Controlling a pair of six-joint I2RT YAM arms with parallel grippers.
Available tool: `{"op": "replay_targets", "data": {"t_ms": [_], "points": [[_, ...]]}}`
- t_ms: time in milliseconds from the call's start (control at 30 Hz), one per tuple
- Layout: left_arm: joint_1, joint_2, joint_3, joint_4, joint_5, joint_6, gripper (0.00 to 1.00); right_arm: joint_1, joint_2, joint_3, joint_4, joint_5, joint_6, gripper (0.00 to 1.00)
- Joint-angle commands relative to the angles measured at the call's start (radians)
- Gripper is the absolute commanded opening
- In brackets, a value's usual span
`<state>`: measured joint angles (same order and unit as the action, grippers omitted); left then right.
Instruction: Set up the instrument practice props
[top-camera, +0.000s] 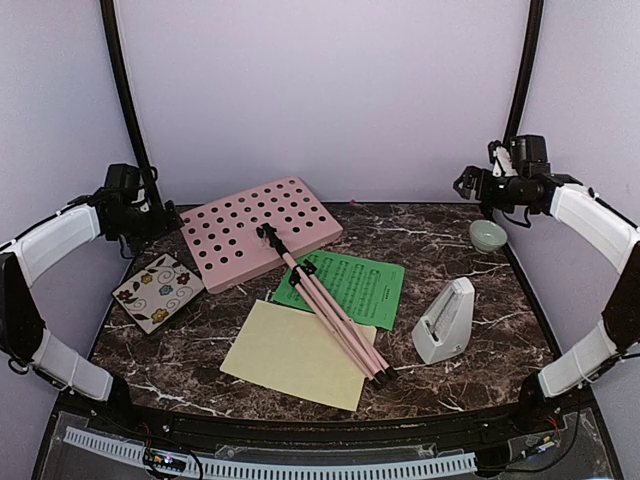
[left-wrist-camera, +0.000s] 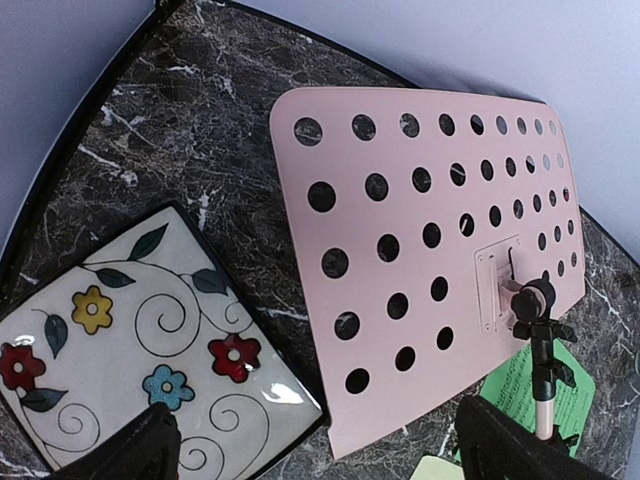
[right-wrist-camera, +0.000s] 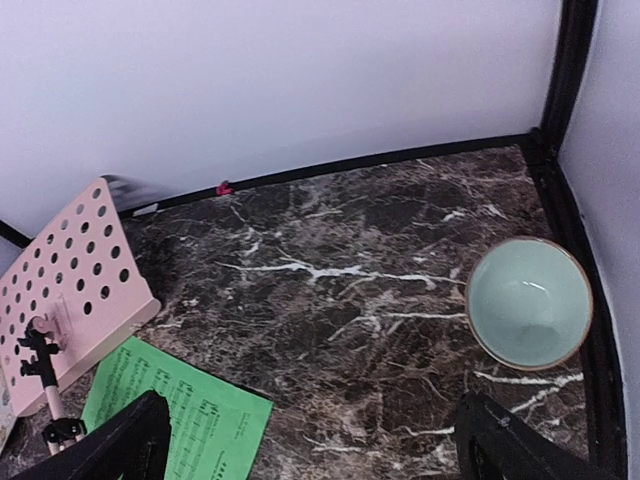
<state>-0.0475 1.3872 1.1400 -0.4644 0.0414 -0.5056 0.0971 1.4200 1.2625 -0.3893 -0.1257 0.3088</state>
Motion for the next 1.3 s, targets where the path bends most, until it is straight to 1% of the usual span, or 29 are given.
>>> {"op": "replay_targets", "data": {"t_ms": [0,100,167,200,267,333,433,533,600,667,733,967,1133,1267], "points": [[0.01,-0.019,-0.035,0.059,0.116,-0.025,0.99,0.041,0.049,0.105,0.043,-0.135,-0.004,1.0],[-0.015,-0.022,-0.078,0.154,0.249,-0.074,0.99,0.088,0.083,0.141,0.051,-0.16,-0.001,1.0],[-0.077,-0.048,-0.153,0.303,0.277,-0.145,0.99,0.125,0.101,0.157,0.057,-0.167,-0.006,1.0],[-0.117,-0.06,-0.196,0.382,0.271,-0.184,0.99,0.143,0.109,0.166,0.056,-0.164,-0.007,1.0],[-0.19,-0.054,-0.252,0.484,0.253,-0.274,0.99,0.172,0.123,0.184,0.05,-0.164,-0.009,1.0],[-0.246,-0.033,-0.292,0.569,0.245,-0.343,0.94,0.198,0.136,0.2,0.042,-0.165,-0.007,1.0],[-0.316,-0.004,-0.348,0.716,0.21,-0.412,0.92,0.229,0.147,0.21,0.04,-0.171,-0.008,1.0],[-0.362,0.061,-0.382,0.855,0.197,-0.464,0.89,0.25,0.15,0.204,0.037,-0.184,-0.005,1.0],[-0.386,0.122,-0.387,0.948,0.209,-0.483,0.87,0.26,0.152,0.201,0.03,-0.19,-0.006,1.0],[-0.4,0.192,-0.377,1.022,0.239,-0.492,0.82,0.267,0.149,0.195,0.022,-0.19,-0.008,1.0],[-0.414,0.253,-0.363,1.072,0.256,-0.501,0.76,0.269,0.141,0.187,0.018,-0.19,-0.011,1.0],[-0.454,0.428,-0.316,1.219,0.24,-0.581,0.62,0.27,0.121,0.178,-0.001,-0.192,-0.019,1.0],[-0.488,0.54,-0.276,1.327,0.243,-0.646,0.55,0.27,0.103,0.167,-0.019,-0.18,-0.029,1.0],[-0.508,0.587,-0.268,1.41,0.215,-0.674,0.51,0.27,0.087,0.158,-0.037,-0.169,-0.044,1.0]]}}
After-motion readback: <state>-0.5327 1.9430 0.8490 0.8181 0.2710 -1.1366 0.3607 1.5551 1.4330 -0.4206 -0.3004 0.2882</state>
